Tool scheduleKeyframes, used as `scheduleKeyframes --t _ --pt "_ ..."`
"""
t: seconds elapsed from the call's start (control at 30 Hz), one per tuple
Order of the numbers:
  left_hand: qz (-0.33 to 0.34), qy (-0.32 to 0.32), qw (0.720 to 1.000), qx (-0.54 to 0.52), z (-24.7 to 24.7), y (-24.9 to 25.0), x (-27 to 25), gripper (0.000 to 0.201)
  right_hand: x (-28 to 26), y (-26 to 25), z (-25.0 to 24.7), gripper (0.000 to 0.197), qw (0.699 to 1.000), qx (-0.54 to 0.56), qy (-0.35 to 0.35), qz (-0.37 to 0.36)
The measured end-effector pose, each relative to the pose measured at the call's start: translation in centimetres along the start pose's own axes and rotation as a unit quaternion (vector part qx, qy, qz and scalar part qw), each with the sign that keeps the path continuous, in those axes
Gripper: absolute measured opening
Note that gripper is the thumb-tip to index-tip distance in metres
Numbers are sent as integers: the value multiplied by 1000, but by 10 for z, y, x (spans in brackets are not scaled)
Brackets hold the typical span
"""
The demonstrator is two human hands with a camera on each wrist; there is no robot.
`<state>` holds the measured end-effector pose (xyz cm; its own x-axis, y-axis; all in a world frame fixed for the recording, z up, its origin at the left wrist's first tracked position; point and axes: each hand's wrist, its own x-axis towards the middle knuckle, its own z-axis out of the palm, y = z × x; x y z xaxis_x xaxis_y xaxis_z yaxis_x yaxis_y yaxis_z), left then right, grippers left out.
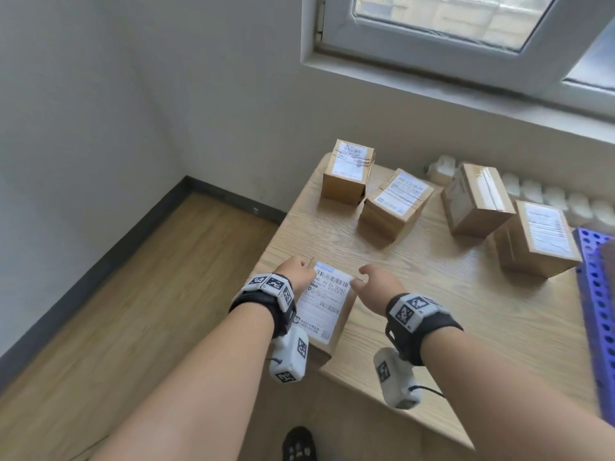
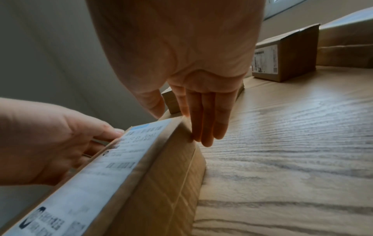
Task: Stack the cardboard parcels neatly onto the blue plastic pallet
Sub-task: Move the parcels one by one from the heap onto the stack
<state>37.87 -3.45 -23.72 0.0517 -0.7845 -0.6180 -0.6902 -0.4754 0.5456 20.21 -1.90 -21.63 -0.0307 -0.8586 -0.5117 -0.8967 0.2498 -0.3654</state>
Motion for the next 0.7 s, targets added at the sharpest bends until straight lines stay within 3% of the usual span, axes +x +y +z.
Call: scheduleKeyframes --t 0.33,0.47,0.7 --pt "-33 -96 993 -61 46 24 20 78 6 48 3 58 991 110 -25 73" --pt "-31 -115 989 -86 67 43 17 61 0 76 -5 47 988 121 -11 92" --pt "-39 -156 980 -118 117 68 -3 50 -27 131 -17 32 973 192 -17 128"
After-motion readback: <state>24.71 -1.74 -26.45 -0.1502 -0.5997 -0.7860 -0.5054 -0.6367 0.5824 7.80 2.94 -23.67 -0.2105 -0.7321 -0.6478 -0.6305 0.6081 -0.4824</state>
